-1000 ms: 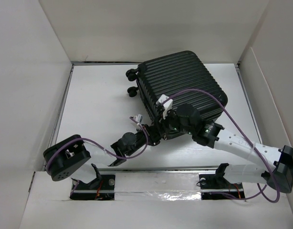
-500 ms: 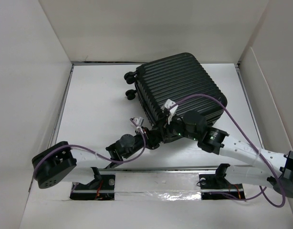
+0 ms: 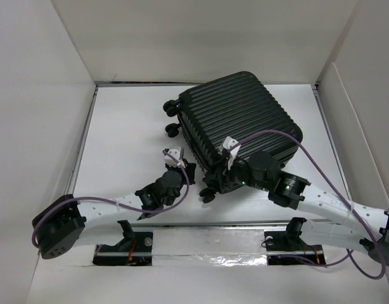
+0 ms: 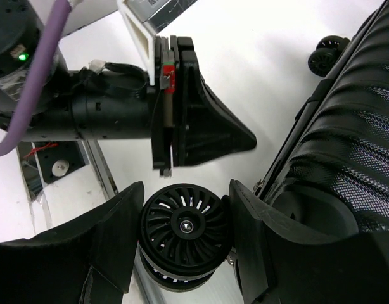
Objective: Pack the luggage
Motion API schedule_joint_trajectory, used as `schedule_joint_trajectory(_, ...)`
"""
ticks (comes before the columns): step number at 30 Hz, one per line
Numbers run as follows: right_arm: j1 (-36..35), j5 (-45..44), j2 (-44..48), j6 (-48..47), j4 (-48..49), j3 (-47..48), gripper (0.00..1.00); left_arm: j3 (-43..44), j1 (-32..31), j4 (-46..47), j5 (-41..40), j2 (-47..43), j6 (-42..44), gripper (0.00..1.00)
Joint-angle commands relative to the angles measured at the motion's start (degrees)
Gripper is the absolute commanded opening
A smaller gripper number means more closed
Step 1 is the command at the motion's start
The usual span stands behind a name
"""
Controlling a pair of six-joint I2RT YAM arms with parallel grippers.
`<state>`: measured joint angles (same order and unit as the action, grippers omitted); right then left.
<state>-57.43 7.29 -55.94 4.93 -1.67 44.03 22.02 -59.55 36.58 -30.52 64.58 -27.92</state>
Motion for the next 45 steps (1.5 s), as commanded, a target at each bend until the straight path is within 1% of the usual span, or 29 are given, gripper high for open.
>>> schedule_joint_trajectory(1,-1.0,1.9,2.6,1.3,-0.9,0.1,0.00,0.5,0.5,-2.9,-11.6,-1.8,4.1,0.00)
schedule_joint_trajectory(3,-1.0,2.0,2.8,1.1,-1.5,0.4,0.00,0.0,1.8,-1.6,-11.0,-2.0,3.5,0.00)
schedule_joint_trajectory(4,-1.0,2.0,2.8,1.0,-1.6,0.4,0.00,-0.7,2.5,-1.1,-5.5,-2.6,3.1,0.00)
schedule_joint_trajectory(5,-1.0,2.0,2.7,1.0,-1.6,0.4,0.00,-1.6,2.5,3.2,-2.1,-3.1,3.7,0.00)
schedule_joint_trajectory(6,-1.0,1.8,2.6,1.0,-1.4,0.5,0.00,-2.7,1.6,5.4,0.8,-3.4,4.1,0.00)
schedule_joint_trajectory(7,-1.0,1.4,2.4,1.0,-1.3,0.6,0.00,-4.3,0.8,7.5,6.5,-4.0,3.3,0.00)
schedule_joint_trajectory(8,-1.0,1.0,1.8,0.9,-1.2,1.1,0.00,-4.9,-0.5,11.3,10.3,-4.2,3.2,0.00)
schedule_joint_trajectory(9,-1.0,1.1,1.4,0.8,-1.4,1.4,0.00,-5.1,-0.5,12.5,14.0,-4.1,3.4,0.00)
schedule_joint_trajectory(10,-1.0,1.3,0.8,0.6,-1.4,1.8,0.00,-4.9,-1.1,12.7,20.0,-3.3,2.2,0.00)
schedule_joint_trajectory(11,-1.0,1.5,0.6,0.6,-1.4,2.2,0.00,-4.9,-1.7,13.3,22.0,-3.0,1.6,0.00)
schedule_joint_trajectory(12,-1.0,1.6,0.0,0.5,-1.1,2.6,0.00,-5.0,-3.1,14.4,23.5,-2.4,1.5,0.06)
schedule_joint_trajectory(13,-1.0,1.7,-0.1,0.3,-0.9,2.8,0.00,-4.9,-3.7,15.0,26.3,-1.5,1.6,0.25)
schedule_joint_trajectory(16,-0.5,1.9,-0.8,0.3,-0.3,3.4,0.00,-4.2,-6.2,16.6,28.0,1.1,1.9,0.44)
schedule_joint_trajectory(18,-0.5,2.4,-0.9,0.1,0.5,3.6,0.00,-3.6,-6.9,18.6,28.2,2.7,1.6,0.47)
schedule_joint_trajectory(19,-0.5,2.6,-1.3,0.2,0.6,3.9,0.00,-3.0,-7.7,19.2,26.7,4.4,1.5,0.48)
schedule_joint_trajectory(23,0.0,3.4,-1.6,0.3,1.1,4.1,0.00,-1.5,-7.7,22.1,24.9,8.3,1.5,0.49)
schedule_joint_trajectory(25,0.0,4.1,-1.8,0.3,1.1,4.3,0.00,-0.5,-7.7,22.8,23.9,10.0,1.5,0.49)
schedule_joint_trajectory(29,0.0,4.3,-2.5,0.4,2.8,4.5,0.00,0.2,-8.2,25.0,24.2,11.9,1.4,0.48)
schedule_joint_trajectory(31,0.0,3.9,-2.9,0.4,3.2,4.6,0.00,-0.7,-9.9,25.1,23.7,12.2,1.0,0.46)
schedule_joint_trajectory(34,0.7,4.0,-3.3,0.5,3.9,4.7,0.00,-3.7,-11.2,26.4,20.6,11.0,-0.9,0.43)
schedule_joint_trajectory(37,1.7,4.7,-4.1,0.4,4.5,5.3,0.00,-6.7,-12.7,26.2,16.2,8.2,-2.6,0.43)
schedule_joint_trajectory(42,3.8,6.3,-7.0,0.3,6.8,6.3,0.00,-8.8,-17.9,20.6,7.2,2.3,-3.2,0.46)
schedule_joint_trajectory(43,4.3,6.6,-8.5,0.3,7.0,7.1,0.00,-9.2,-19.9,19.0,4.2,0.7,-3.2,0.46)
schedule_joint_trajectory(45,4.3,6.9,-9.7,0.2,8.0,7.9,0.00,-9.6,-21.6,17.6,1.4,-0.4,-3.2,0.46)
